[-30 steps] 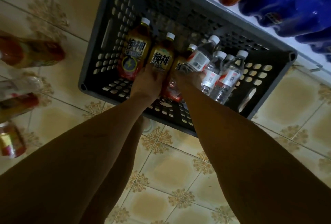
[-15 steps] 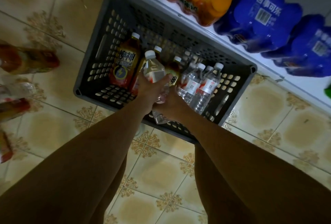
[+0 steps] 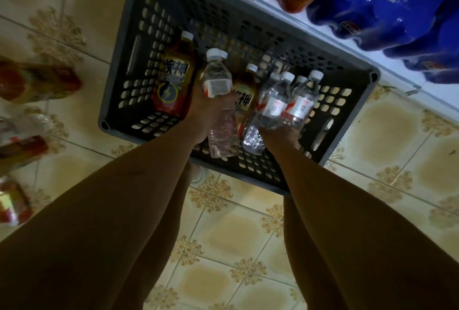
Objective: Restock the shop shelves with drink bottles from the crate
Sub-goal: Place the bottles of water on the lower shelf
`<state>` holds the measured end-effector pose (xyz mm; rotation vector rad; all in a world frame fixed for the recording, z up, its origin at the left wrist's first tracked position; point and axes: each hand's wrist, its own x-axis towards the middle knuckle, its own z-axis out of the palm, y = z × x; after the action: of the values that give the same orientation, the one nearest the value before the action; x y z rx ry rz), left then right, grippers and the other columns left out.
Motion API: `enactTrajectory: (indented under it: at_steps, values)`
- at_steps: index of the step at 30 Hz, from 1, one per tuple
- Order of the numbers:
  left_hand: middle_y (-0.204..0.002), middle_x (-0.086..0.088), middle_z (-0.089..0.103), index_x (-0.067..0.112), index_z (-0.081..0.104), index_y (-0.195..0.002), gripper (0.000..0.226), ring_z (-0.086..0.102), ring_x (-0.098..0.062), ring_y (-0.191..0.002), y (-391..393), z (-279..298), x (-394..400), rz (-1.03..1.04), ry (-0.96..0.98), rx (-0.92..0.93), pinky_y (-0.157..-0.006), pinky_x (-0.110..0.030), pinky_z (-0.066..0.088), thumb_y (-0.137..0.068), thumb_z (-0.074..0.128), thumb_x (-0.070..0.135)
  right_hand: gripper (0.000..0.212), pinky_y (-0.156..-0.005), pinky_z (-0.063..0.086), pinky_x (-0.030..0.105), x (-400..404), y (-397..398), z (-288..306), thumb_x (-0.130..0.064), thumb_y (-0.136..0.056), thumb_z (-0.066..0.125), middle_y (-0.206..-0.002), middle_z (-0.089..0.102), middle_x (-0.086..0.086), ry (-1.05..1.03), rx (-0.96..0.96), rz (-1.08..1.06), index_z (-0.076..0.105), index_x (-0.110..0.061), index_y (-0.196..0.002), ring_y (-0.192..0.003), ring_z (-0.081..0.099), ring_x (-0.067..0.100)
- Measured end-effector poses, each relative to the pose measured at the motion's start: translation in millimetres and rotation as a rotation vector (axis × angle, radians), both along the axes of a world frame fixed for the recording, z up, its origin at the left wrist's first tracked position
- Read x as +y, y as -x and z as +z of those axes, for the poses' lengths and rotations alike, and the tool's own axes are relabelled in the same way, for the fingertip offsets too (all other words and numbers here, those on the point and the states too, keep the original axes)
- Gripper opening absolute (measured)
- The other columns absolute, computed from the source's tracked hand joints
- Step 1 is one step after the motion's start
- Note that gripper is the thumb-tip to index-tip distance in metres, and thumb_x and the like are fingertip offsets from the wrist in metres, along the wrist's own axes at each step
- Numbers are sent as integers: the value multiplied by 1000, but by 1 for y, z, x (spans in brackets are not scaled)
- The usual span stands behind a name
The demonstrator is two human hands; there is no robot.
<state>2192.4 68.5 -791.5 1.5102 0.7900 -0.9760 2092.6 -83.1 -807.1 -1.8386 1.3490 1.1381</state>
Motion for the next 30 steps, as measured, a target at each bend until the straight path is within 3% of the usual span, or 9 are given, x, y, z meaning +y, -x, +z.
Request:
enactTrajectory:
  at_steps: [4, 7, 9, 11, 14, 17, 22, 26, 30]
  values:
    - [-98, 0, 65, 31, 50, -107, 44, 69, -17, -85, 4, -10, 0, -34, 4, 4, -61, -29, 53, -80, 81, 15, 77, -90, 47, 33, 31, -1, -22, -53, -91, 63, -131, 55, 13, 32, -104, -90, 37, -4, -144, -119, 57, 28]
    - [-107, -5, 66, 28, 50, -116, 47, 69, -21, -89, 6, -15, 4, -7, 8, 41, -65, -30, 52, -82, 79, 17, 84, -76, 45, 24, 46, -7, -42, -59, -86, 64, -128, 56, 9, -6, -114, -248, 34, -8, -145, -111, 58, 24]
    - [-108, -10, 67, 20, 51, -122, 50, 69, -22, -86, 5, -16, 9, -16, 30, 54, -65, -32, 52, -81, 80, 16, 77, -78, 45, 29, 43, -16, -53, -51, -88, 67, -116, 55, 8, 36, -133, -363, 34, -5, -140, -102, 56, 22]
    - [-92, -13, 66, 6, 53, -121, 52, 69, -20, -69, 3, -16, 17, -32, 83, 46, -59, -30, 52, -78, 81, 15, 78, -76, 49, 33, 34, -21, -70, -49, -80, 75, -116, 59, 4, 6, -156, -487, 39, -8, -136, -99, 58, 20]
    - [-68, -4, 57, 8, 52, -110, 39, 58, -8, -43, -3, -13, 25, -47, 115, 56, -44, -18, 44, -81, 77, 12, 81, -70, 54, 35, 16, -11, -88, -51, -68, 80, -117, 65, 10, -129, -124, -544, 45, -13, -130, -95, 65, 23]
    - [-79, -5, 64, 7, 54, -115, 50, 66, -14, -59, -9, 3, 34, 11, 93, 41, -54, -26, 51, -75, 81, 20, 66, -88, 56, 46, 6, -21, -28, -27, -75, 85, -112, 64, 8, -203, -183, -606, 46, -12, -126, -98, 66, 26]
    - [-101, -10, 70, 12, 52, -132, 72, 72, -27, -82, -14, 59, 35, 62, 95, 25, -70, -39, 56, -70, 85, 31, 42, -91, 56, 53, -11, -27, 68, -17, -80, 81, -110, 73, 12, -538, -157, -465, 60, -16, -116, -99, 72, 30]
    - [-101, -18, 71, 9, 56, -124, 52, 72, -36, -83, -20, 153, 37, 22, 143, 1, -72, -43, 59, -81, 79, 26, 33, -95, 54, 48, -7, -45, 169, -9, -86, 74, -112, 72, 13, -694, -179, -386, 62, -16, -116, -105, 70, 30]
    - [-98, -16, 69, 7, 61, -121, 61, 69, -35, -85, -30, 267, 55, 12, 218, 43, -80, -49, 56, -70, 85, 30, 35, -103, 48, 54, 8, -58, 285, -7, -88, 70, -117, 71, 14, -793, -239, -353, 63, -15, -121, -112, 67, 33]
